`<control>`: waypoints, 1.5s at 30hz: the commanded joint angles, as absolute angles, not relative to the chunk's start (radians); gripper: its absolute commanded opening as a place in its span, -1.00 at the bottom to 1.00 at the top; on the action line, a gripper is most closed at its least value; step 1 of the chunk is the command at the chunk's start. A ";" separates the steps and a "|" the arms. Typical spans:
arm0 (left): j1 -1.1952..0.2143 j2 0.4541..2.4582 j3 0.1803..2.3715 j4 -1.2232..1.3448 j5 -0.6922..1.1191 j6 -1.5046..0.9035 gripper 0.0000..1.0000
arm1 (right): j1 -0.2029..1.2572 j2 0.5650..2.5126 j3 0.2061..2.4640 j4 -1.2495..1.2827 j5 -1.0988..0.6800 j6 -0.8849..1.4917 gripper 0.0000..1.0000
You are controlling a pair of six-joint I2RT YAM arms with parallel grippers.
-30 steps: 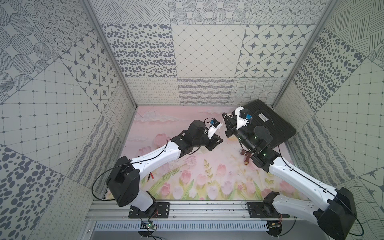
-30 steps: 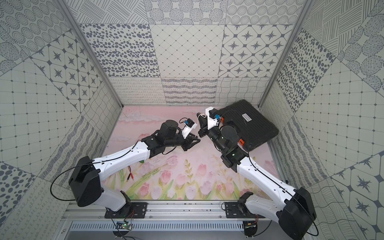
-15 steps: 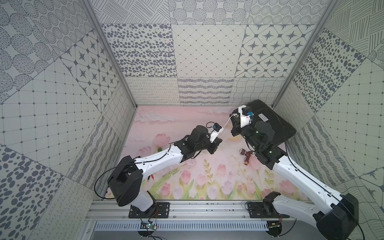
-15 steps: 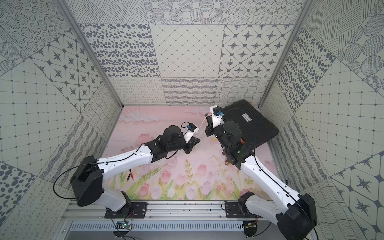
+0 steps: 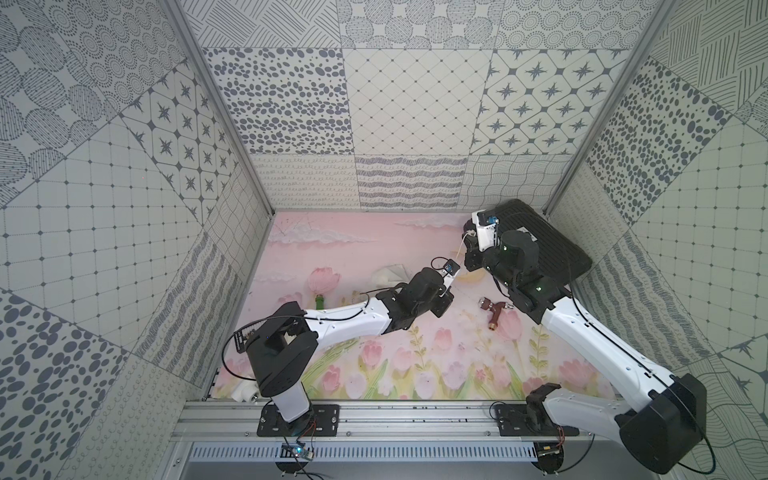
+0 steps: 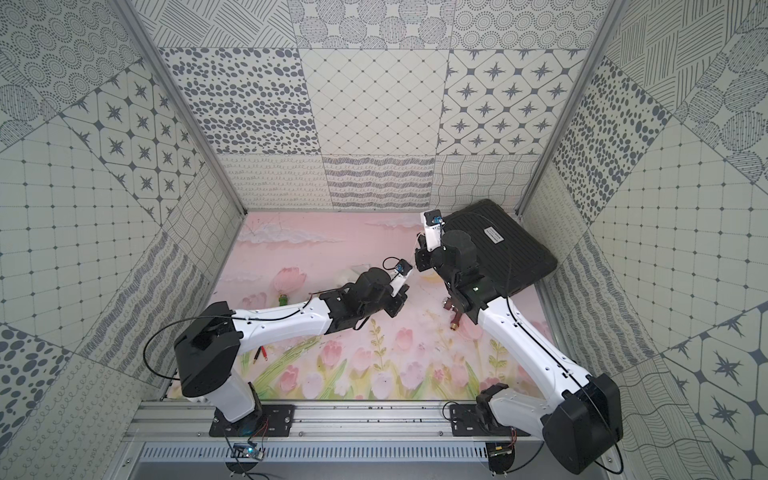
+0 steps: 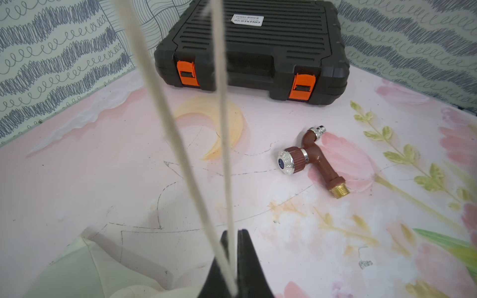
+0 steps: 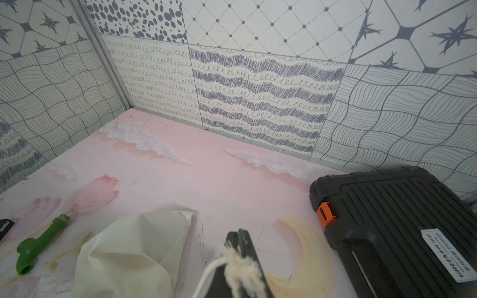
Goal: Close the soil bag
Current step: Frap the soil bag at the center of the board.
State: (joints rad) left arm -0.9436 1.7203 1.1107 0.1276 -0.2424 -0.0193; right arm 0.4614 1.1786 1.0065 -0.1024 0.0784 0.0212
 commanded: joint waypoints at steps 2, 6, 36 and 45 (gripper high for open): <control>-0.965 1.758 1.033 -0.514 -0.354 -0.108 -0.86 | 0.344 1.118 1.157 0.318 0.221 0.024 -1.00; -0.965 1.720 0.984 -0.495 -0.331 -0.138 -0.76 | 0.268 1.121 1.149 0.309 0.182 0.084 -1.00; -0.449 1.545 1.371 -0.504 -0.299 0.377 -0.87 | 0.249 1.106 0.937 0.271 -0.096 0.322 -1.00; -0.404 1.560 1.518 -0.586 -0.183 0.476 -0.76 | 0.414 1.181 0.895 0.390 -0.089 0.337 -1.00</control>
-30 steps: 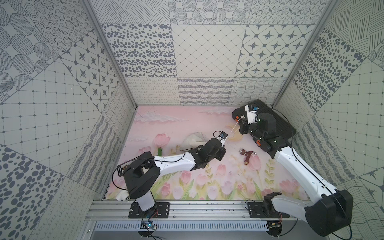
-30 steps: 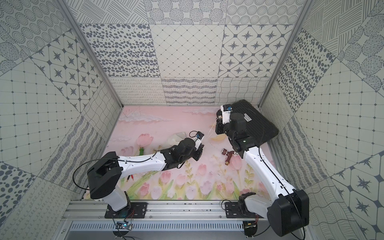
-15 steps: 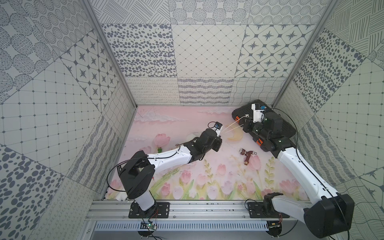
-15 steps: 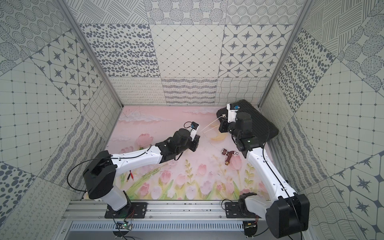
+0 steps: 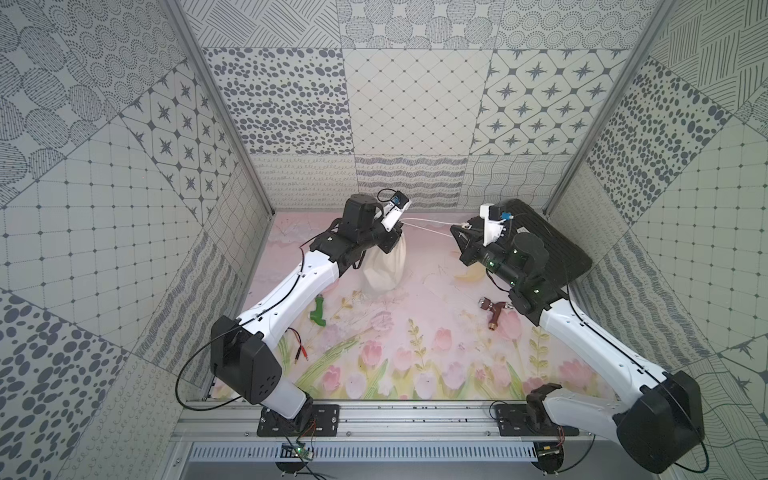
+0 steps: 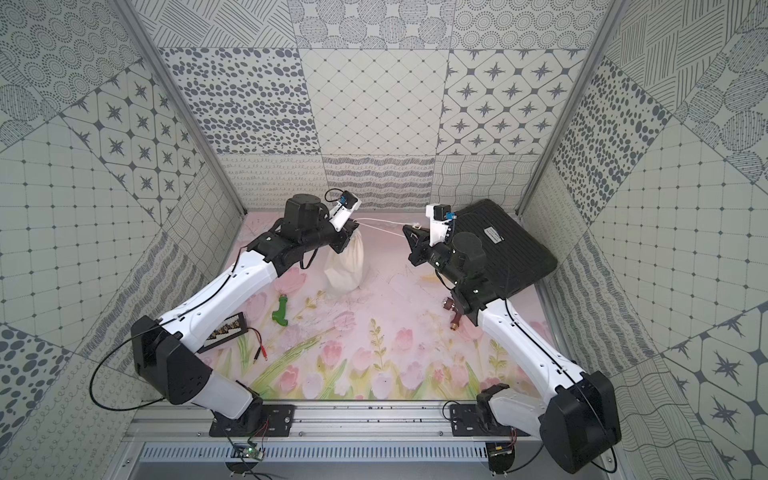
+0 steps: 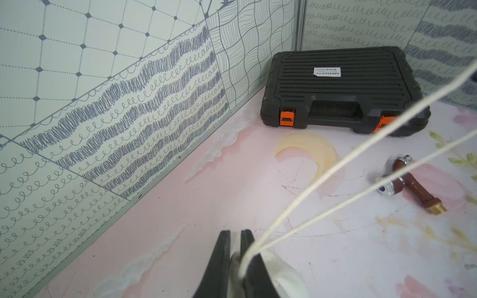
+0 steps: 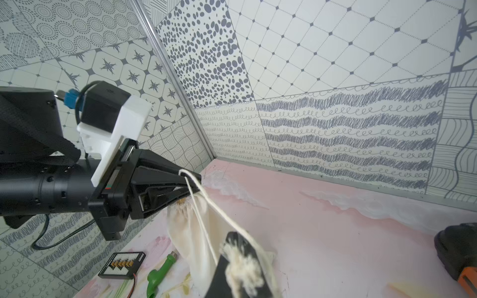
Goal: Close the soil bag
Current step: Frap the soil bag at the center of the board.
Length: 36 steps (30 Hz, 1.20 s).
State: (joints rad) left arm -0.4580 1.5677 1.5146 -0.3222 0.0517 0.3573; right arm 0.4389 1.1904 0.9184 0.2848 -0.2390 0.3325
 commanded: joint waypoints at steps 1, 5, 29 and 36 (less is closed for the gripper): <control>-0.418 1.554 1.475 -0.563 -0.167 0.449 -0.75 | 0.421 1.184 0.890 0.396 -0.088 0.338 -1.00; -0.533 1.550 1.285 -0.473 -0.143 0.326 -0.72 | 0.424 1.153 0.882 0.365 -0.085 0.317 -1.00; -0.709 1.503 1.106 0.206 0.159 0.054 0.28 | 0.434 1.014 0.915 0.188 -0.207 0.295 -1.00; -0.717 1.560 1.163 0.255 0.304 0.072 0.22 | 0.434 1.010 0.915 0.184 -0.202 0.298 -1.00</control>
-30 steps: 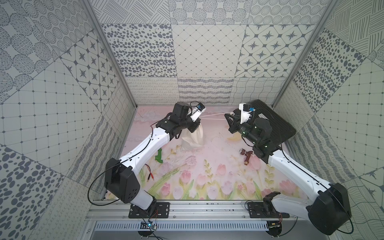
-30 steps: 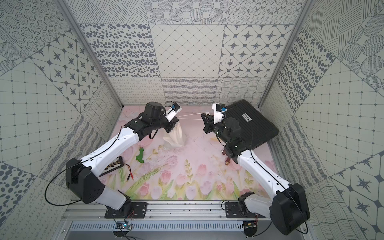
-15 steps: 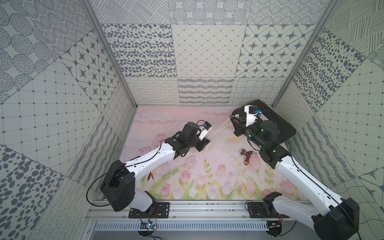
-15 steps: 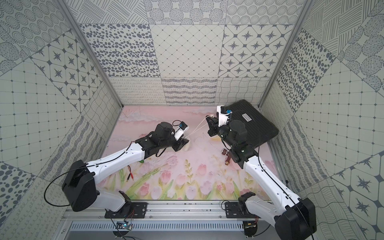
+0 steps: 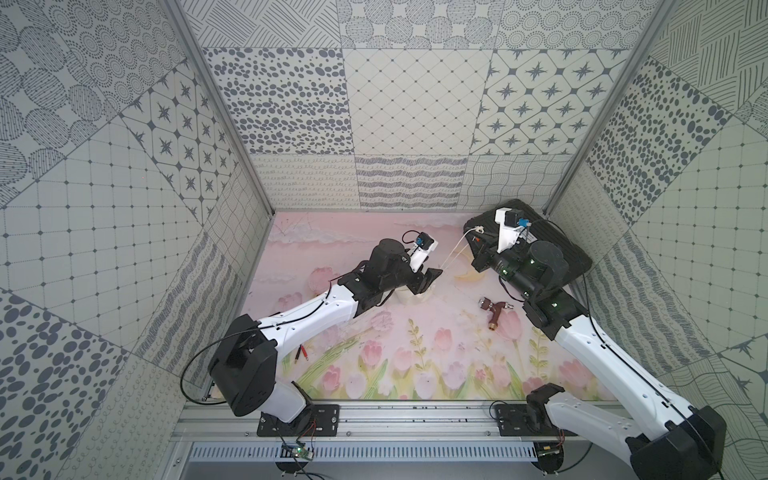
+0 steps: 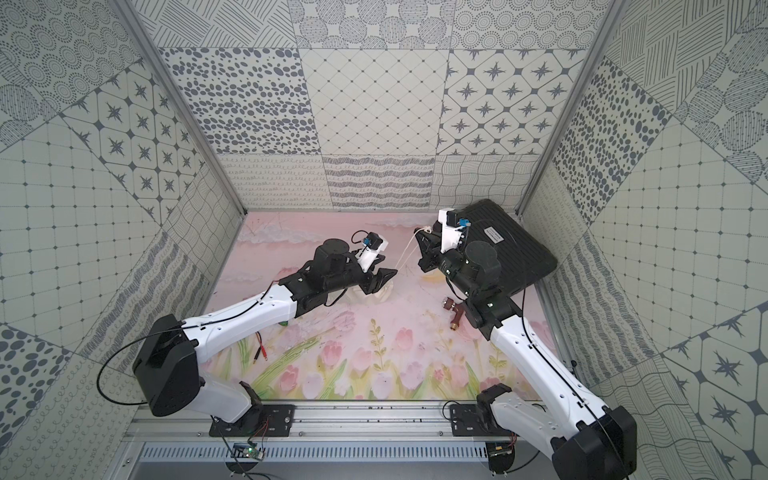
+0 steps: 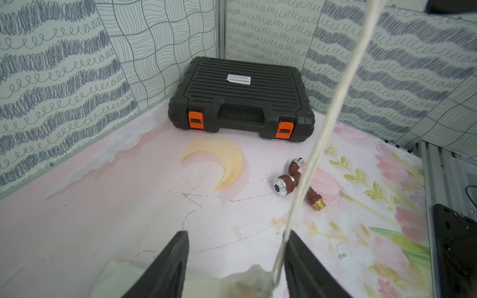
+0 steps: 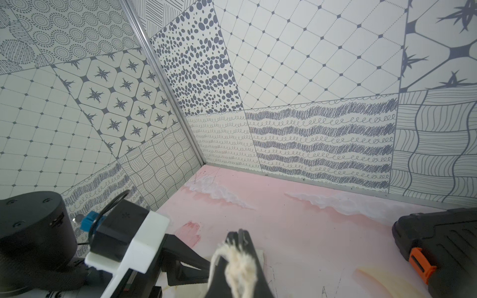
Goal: Close the soil bag
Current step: Frap the soil bag at the center of the board.
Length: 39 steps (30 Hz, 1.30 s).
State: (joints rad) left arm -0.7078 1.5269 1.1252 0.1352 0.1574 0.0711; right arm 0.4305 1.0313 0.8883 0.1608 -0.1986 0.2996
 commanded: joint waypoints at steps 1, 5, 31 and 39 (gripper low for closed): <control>-0.719 1.570 1.173 0.251 0.314 0.077 0.18 | 0.433 1.008 0.916 0.182 -0.200 0.296 -1.00; -0.722 1.618 1.210 0.234 0.323 0.091 -0.05 | 0.434 1.002 0.921 0.173 -0.195 0.293 -1.00; -0.756 1.636 1.224 0.165 0.273 0.131 -0.87 | 0.433 1.007 0.948 0.131 -0.164 0.271 -1.00; -0.757 1.661 1.272 0.125 0.276 0.127 -0.73 | 0.434 1.006 0.946 0.127 -0.170 0.275 -1.00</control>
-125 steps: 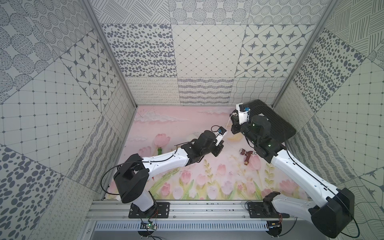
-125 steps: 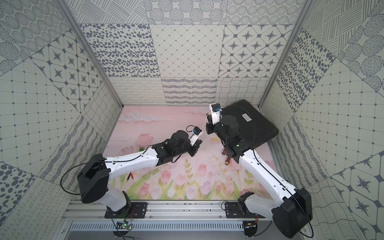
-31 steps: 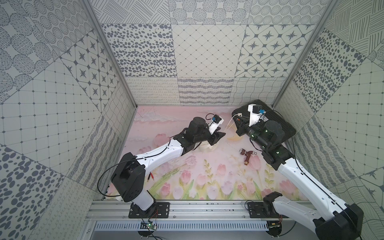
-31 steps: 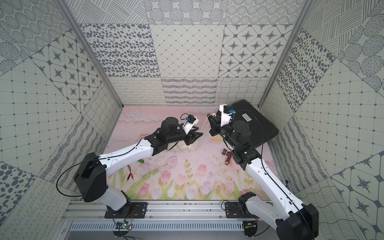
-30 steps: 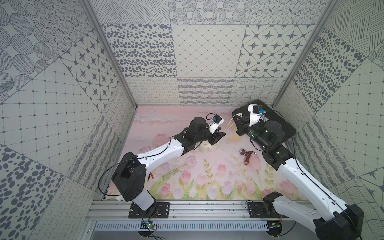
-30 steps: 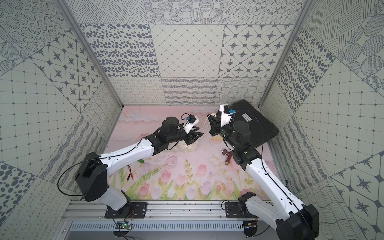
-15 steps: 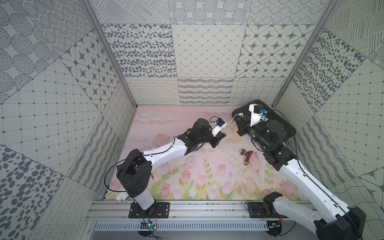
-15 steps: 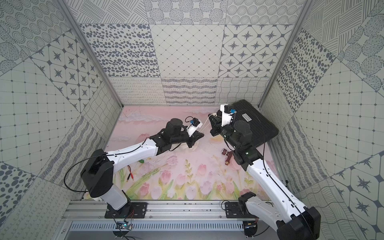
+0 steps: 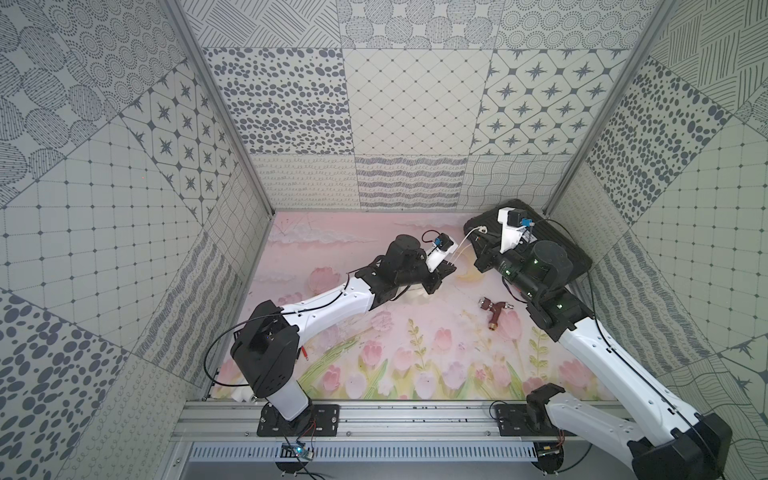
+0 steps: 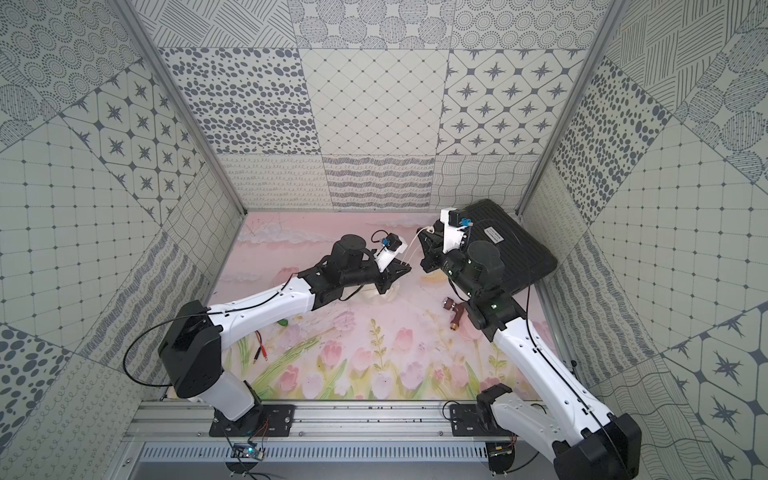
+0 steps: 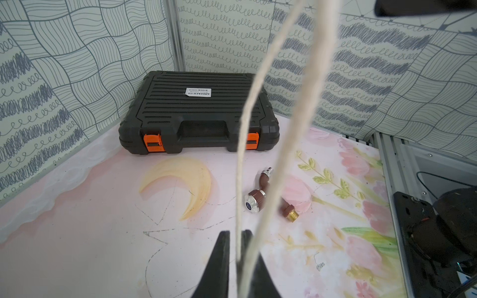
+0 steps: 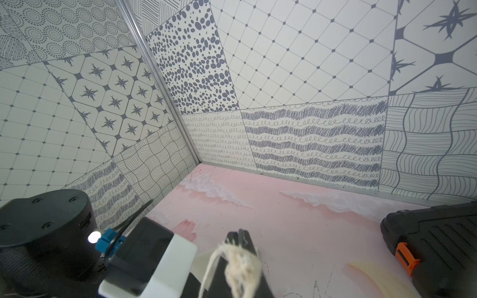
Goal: Close the soil bag
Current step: Frap the soil bag at the center of the board.
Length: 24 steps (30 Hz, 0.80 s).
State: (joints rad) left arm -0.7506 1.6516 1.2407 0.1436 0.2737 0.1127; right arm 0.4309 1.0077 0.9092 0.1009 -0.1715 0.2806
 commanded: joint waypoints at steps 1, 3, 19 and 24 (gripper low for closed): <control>-0.757 1.665 1.279 0.119 0.276 0.127 -0.74 | 0.433 1.007 0.948 0.127 -0.172 0.275 -1.00; -0.756 1.674 1.293 0.097 0.273 0.127 -0.76 | 0.433 1.006 0.948 0.127 -0.169 0.274 -1.00; -0.784 1.700 1.151 -0.067 0.178 0.118 -1.00 | 0.383 0.992 1.065 0.071 -0.065 0.171 -1.00; -0.787 1.675 1.094 -0.108 0.163 0.127 -1.00 | 0.303 1.003 1.117 0.053 -0.061 0.184 -1.00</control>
State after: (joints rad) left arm -0.7837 1.6783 1.1576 0.1959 0.2516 0.1154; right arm 0.3660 1.0298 0.9882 -0.1799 -0.1352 0.1989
